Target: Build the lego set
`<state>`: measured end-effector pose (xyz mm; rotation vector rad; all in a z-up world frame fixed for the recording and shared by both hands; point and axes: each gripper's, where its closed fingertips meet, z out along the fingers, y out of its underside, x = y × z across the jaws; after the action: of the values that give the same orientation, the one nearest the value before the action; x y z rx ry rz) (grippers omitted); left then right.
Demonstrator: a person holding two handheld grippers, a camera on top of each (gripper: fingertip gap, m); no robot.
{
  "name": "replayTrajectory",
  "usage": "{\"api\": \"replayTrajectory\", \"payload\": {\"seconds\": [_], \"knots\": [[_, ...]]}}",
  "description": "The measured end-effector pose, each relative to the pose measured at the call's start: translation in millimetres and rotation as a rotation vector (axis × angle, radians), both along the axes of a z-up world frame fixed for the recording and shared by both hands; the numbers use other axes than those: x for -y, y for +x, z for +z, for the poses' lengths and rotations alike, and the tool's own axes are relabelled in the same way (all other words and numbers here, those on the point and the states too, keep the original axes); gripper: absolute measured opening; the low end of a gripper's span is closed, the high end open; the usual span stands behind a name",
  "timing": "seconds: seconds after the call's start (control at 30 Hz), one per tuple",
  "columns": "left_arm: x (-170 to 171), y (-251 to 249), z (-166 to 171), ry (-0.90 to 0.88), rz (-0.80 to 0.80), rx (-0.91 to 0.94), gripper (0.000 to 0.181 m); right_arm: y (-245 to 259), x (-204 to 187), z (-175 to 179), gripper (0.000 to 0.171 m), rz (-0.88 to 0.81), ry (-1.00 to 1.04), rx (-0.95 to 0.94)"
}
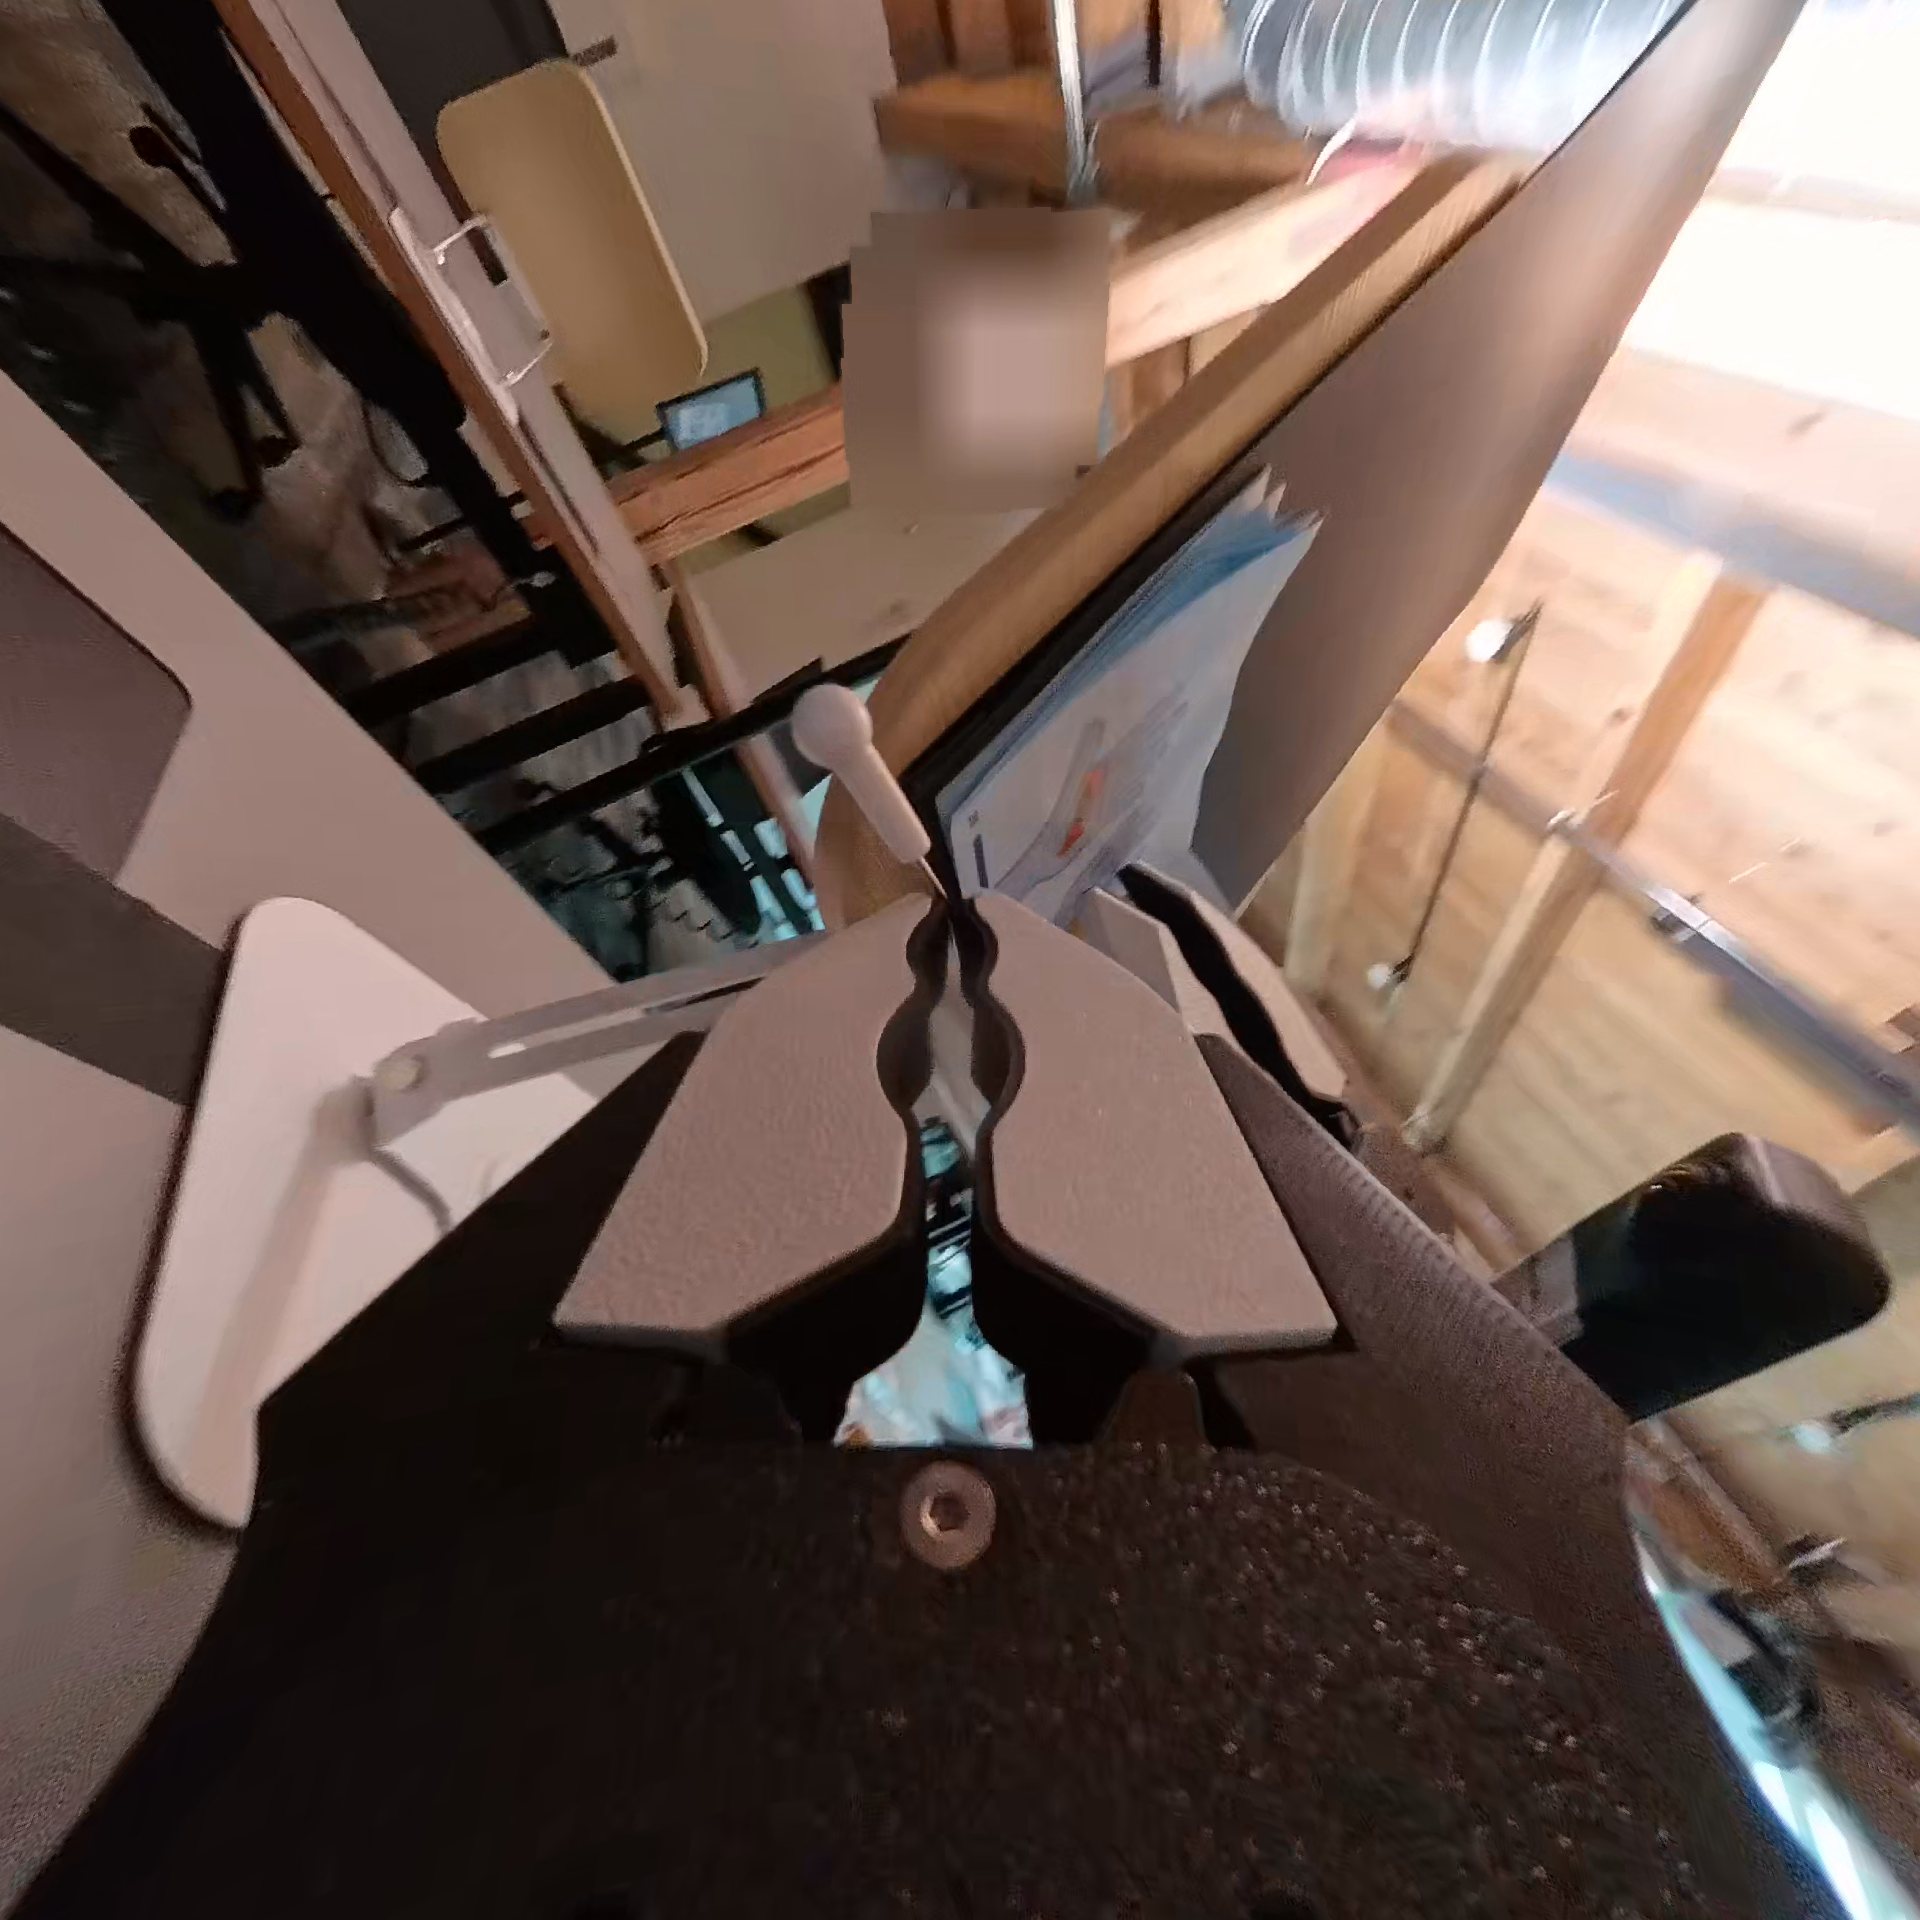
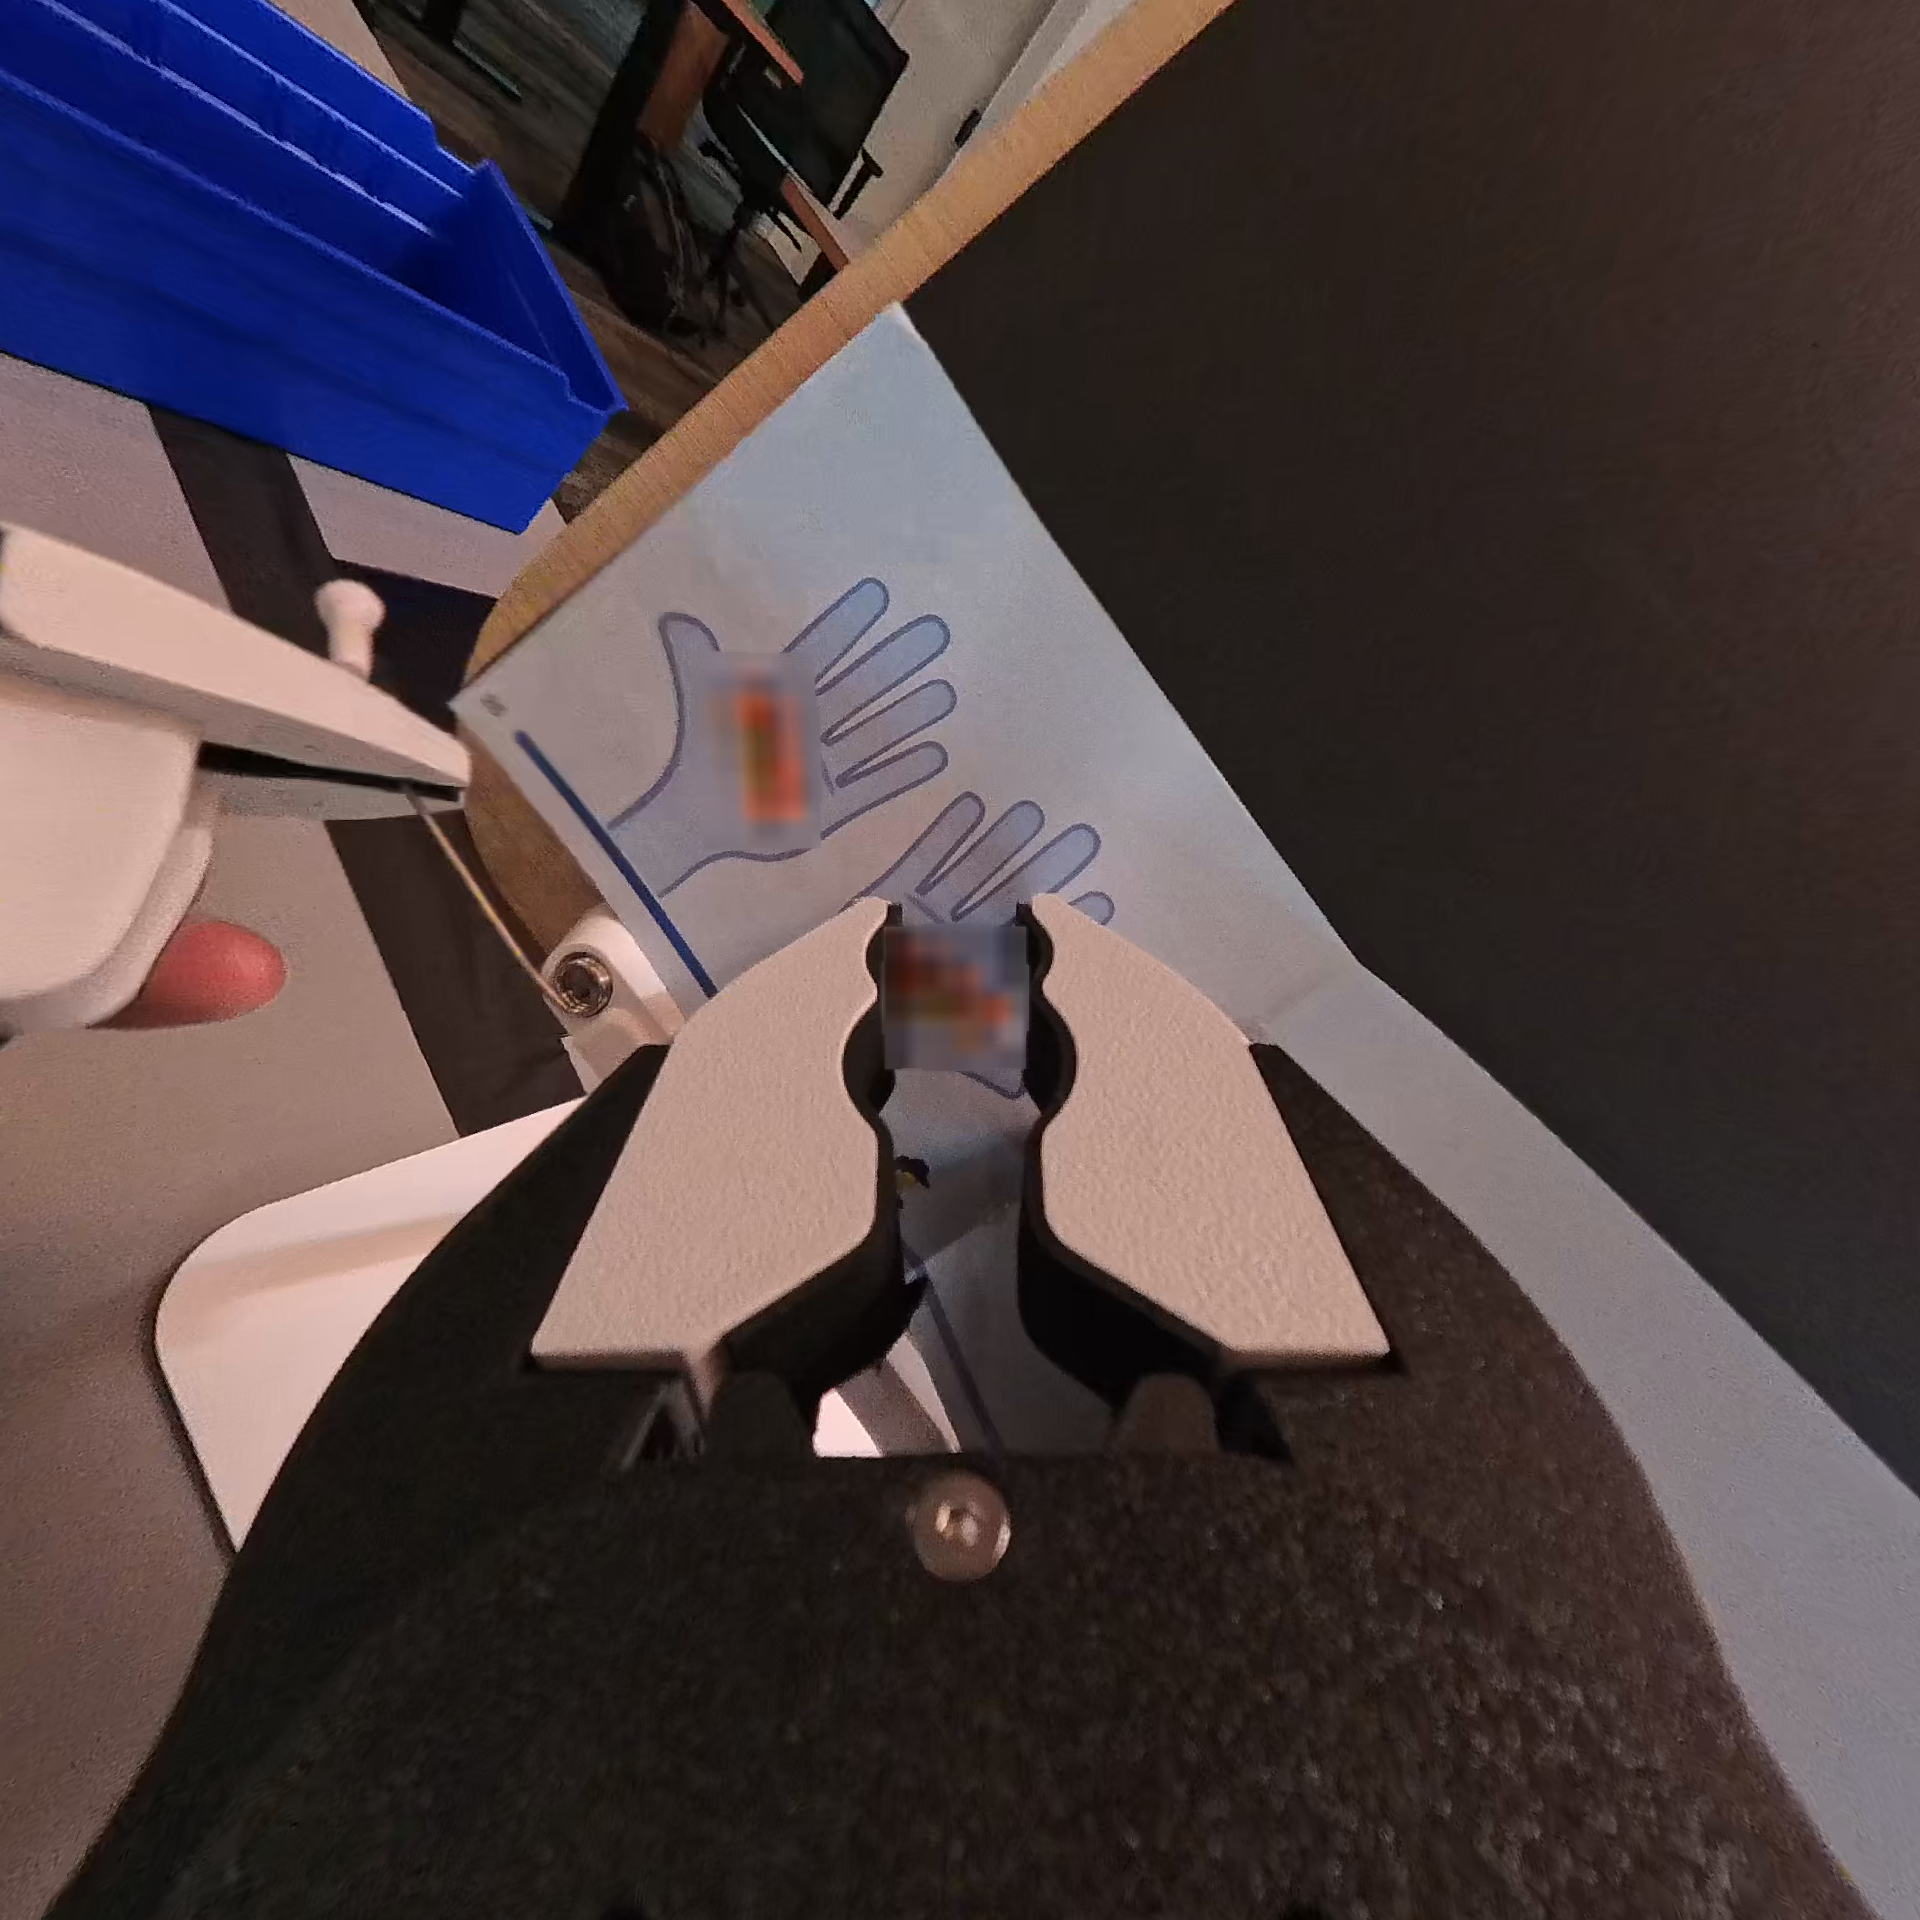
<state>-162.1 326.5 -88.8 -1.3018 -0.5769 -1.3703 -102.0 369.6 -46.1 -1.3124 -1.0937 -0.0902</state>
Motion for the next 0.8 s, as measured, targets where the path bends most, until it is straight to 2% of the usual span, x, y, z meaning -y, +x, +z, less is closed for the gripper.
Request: {"api": "replayTrajectory", "payload": {"seconds": [0.17, 0.23, 0.33, 0.4, 0.47, 0.6, 0.8], "knots": [[5.0, 0.1, 1.4, 0.062, 0.052, 0.093, 0.0, 0.0, -1.6, 0.2, 0.018, -0.022, -0.013, -0.024], [6.5, 1.1, 8.2, 0.096, 0.082, -0.061, 0.001, -1.5, -0.1, -0.8, 0.019, -0.007, -0.011, -0.016], [3.2, 7.7, 24.9, 0.155, 0.104, -0.445, 0.0, -2.2, 1.2, -2.6, 0.02, 0.012, 0.008, 0.013], [-1.3, 16.3, 34.0, 0.182, 0.077, -0.688, 0.001, -2.7, 2.4, -2.9, 0.02, 0.028, 0.019, 0.023], [-7.7, 21.2, 36.7, 0.165, 0.034, -0.846, 0.002, -2.6, 2.8, -2.9, 0.02, 0.037, 0.023, 0.023], [-16.2, 25.6, 37.0, 0.143, -0.03, -0.963, 0.003, -2.3, 2.5, -2.9, 0.02, 0.039, 0.025, 0.019], [-18.6, 26.3, 36.5, 0.144, -0.063, -0.984, 0.003, -1.6, 5.1, -2.4, 0.02, 0.059, 0.014, 0.005]]}}
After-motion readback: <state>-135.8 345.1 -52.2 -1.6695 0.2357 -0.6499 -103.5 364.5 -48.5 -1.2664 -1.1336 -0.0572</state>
